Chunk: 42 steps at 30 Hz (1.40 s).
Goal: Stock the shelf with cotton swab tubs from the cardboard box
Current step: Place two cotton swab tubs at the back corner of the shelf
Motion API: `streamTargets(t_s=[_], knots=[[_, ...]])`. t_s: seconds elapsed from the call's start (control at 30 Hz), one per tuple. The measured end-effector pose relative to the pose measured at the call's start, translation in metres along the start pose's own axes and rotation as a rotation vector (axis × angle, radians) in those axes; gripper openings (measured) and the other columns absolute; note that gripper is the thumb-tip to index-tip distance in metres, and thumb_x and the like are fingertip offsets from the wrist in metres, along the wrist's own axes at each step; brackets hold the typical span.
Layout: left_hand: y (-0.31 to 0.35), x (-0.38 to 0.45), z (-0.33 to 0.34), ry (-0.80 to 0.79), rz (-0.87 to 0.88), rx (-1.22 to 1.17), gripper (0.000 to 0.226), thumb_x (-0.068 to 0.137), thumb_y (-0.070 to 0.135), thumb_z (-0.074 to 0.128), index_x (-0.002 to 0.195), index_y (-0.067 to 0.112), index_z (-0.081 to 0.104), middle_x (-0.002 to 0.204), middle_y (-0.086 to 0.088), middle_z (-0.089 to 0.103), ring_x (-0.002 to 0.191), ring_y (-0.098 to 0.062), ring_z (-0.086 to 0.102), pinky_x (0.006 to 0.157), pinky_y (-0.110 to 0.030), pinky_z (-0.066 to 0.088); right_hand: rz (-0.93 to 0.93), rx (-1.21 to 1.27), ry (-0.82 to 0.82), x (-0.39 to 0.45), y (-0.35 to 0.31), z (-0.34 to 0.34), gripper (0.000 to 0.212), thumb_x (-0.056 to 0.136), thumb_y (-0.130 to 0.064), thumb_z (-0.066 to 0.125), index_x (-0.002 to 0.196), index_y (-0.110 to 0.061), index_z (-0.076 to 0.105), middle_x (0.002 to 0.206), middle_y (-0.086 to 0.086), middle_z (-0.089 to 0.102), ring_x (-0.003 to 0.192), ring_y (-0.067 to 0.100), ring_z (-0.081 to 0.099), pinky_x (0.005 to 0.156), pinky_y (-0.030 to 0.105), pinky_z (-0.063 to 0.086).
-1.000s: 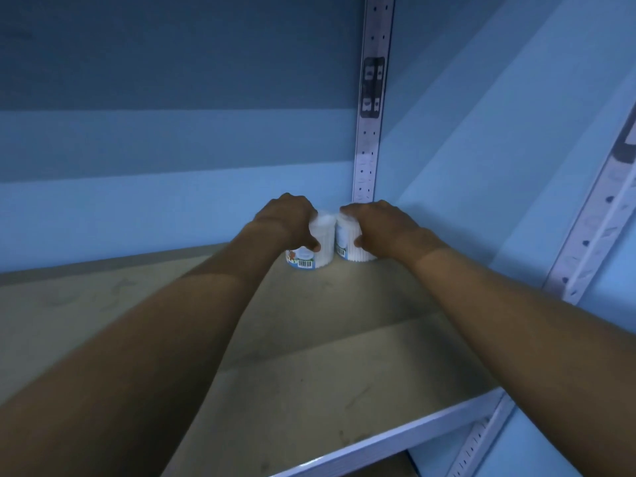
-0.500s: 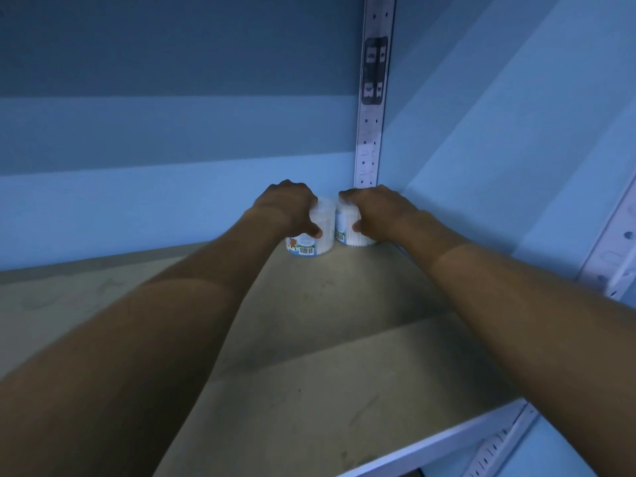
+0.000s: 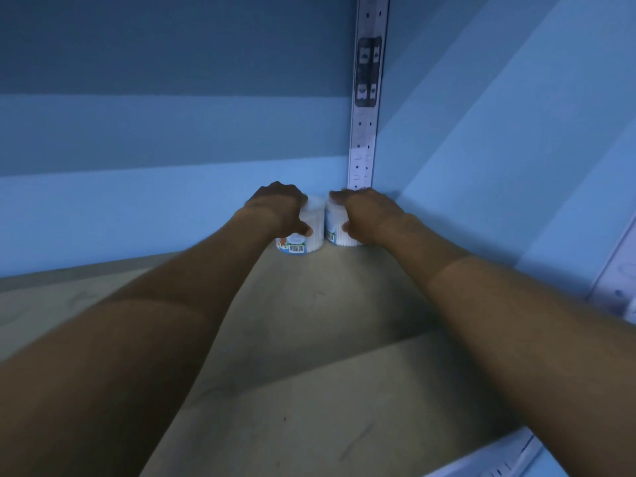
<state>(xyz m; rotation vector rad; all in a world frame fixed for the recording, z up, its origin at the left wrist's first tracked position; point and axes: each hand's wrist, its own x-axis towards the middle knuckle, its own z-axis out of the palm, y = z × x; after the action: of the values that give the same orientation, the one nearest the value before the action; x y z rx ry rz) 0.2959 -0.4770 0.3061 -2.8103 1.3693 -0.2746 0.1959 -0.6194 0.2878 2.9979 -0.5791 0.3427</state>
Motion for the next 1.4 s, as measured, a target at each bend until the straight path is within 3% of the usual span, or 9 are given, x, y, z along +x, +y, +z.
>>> streamTargets(t_s=[0.27, 0.4, 0.5, 0.57, 0.77, 0.93, 1.07, 1.27, 1.4], knots=[[0.001, 0.001, 0.003, -0.001, -0.008, -0.016, 0.066, 0.092, 0.046, 0.063, 0.147, 0.016, 0.043, 0.148, -0.008, 0.046, 0.133, -0.027, 0.044, 0.106, -0.037, 0.038, 0.016, 0.005, -0.007, 0.004, 0.000, 0.006, 0.063, 0.095, -0.006, 0.054, 0.154, -0.016, 0.032, 0.155, 0.009, 0.039, 0.140, 0.034, 0.037, 0.114, 0.042, 0.033], [0.002, -0.004, 0.010, -0.052, 0.003, -0.086, 0.085, 0.094, 0.043, 0.059, 0.159, 0.019, 0.010, 0.165, -0.006, 0.011, 0.150, -0.028, 0.018, 0.119, -0.038, 0.022, 0.022, 0.039, -0.033, -0.002, -0.001, 0.006, 0.084, 0.097, -0.018, 0.058, 0.161, -0.018, 0.003, 0.168, 0.008, 0.004, 0.152, 0.038, 0.004, 0.124, 0.046, 0.009], [0.001, -0.013, 0.008, -0.029, -0.009, -0.146, 0.093, 0.092, 0.044, 0.062, 0.159, 0.021, 0.001, 0.166, -0.002, -0.001, 0.152, -0.031, 0.001, 0.122, -0.041, 0.013, 0.024, 0.095, 0.014, -0.012, -0.003, -0.002, 0.087, 0.098, -0.021, 0.059, 0.161, -0.017, -0.001, 0.168, 0.006, -0.003, 0.153, 0.033, -0.002, 0.123, 0.044, 0.006], [-0.001, -0.022, 0.001, 0.000, -0.007, -0.157, 0.090, 0.092, 0.042, 0.062, 0.159, 0.019, 0.006, 0.166, -0.003, 0.006, 0.152, -0.029, 0.006, 0.121, -0.038, 0.013, 0.027, 0.151, 0.016, -0.021, -0.005, -0.010, 0.085, 0.097, -0.018, 0.060, 0.160, -0.016, 0.003, 0.168, 0.006, 0.002, 0.154, 0.031, 0.002, 0.122, 0.042, 0.010], [-0.006, -0.084, -0.023, 0.019, -0.051, -0.194, 0.066, 0.089, 0.042, 0.063, 0.146, 0.019, 0.041, 0.149, -0.007, 0.044, 0.136, -0.026, 0.042, 0.108, -0.039, 0.039, 0.016, 0.294, -0.059, -0.081, -0.030, -0.030, 0.073, 0.095, -0.024, 0.058, 0.157, -0.017, 0.021, 0.164, 0.008, 0.018, 0.151, 0.025, 0.017, 0.119, 0.041, 0.026], [-0.016, -0.210, -0.042, -0.088, -0.089, -0.203, 0.061, 0.084, 0.054, 0.061, 0.140, 0.034, 0.047, 0.144, 0.001, 0.050, 0.133, -0.025, 0.048, 0.101, -0.037, 0.045, -0.069, 0.316, -0.119, -0.172, -0.099, -0.044, 0.072, 0.092, -0.038, 0.059, 0.155, -0.025, 0.026, 0.162, 0.001, 0.022, 0.148, 0.021, 0.024, 0.116, 0.038, 0.032], [-0.031, -0.315, -0.030, -0.133, -0.122, -0.156, 0.072, 0.089, 0.053, 0.058, 0.152, 0.029, 0.034, 0.155, -0.001, 0.038, 0.142, -0.020, 0.035, 0.112, -0.031, 0.032, -0.170, 0.353, -0.134, -0.246, -0.155, -0.042, 0.070, 0.090, -0.040, 0.059, 0.153, -0.025, 0.031, 0.159, 0.001, 0.029, 0.145, 0.023, 0.031, 0.115, 0.041, 0.035], [-0.027, -0.328, -0.038, -0.062, -0.082, -0.184, 0.067, 0.090, 0.049, 0.060, 0.149, 0.025, 0.041, 0.149, -0.004, 0.047, 0.135, -0.022, 0.045, 0.106, -0.030, 0.037, -0.154, 0.382, -0.084, -0.254, -0.153, -0.056, 0.067, 0.091, -0.043, 0.056, 0.151, -0.026, 0.033, 0.157, -0.002, 0.032, 0.142, 0.022, 0.035, 0.113, 0.042, 0.037], [-0.039, -0.380, -0.030, -0.055, -0.122, -0.230, 0.062, 0.088, 0.048, 0.061, 0.145, 0.027, 0.047, 0.146, -0.002, 0.051, 0.132, -0.022, 0.048, 0.104, -0.031, 0.039, -0.230, 0.384, -0.103, -0.293, -0.187, -0.054, 0.067, 0.090, -0.043, 0.058, 0.150, -0.024, 0.035, 0.155, -0.002, 0.034, 0.140, 0.024, 0.038, 0.111, 0.041, 0.038]])
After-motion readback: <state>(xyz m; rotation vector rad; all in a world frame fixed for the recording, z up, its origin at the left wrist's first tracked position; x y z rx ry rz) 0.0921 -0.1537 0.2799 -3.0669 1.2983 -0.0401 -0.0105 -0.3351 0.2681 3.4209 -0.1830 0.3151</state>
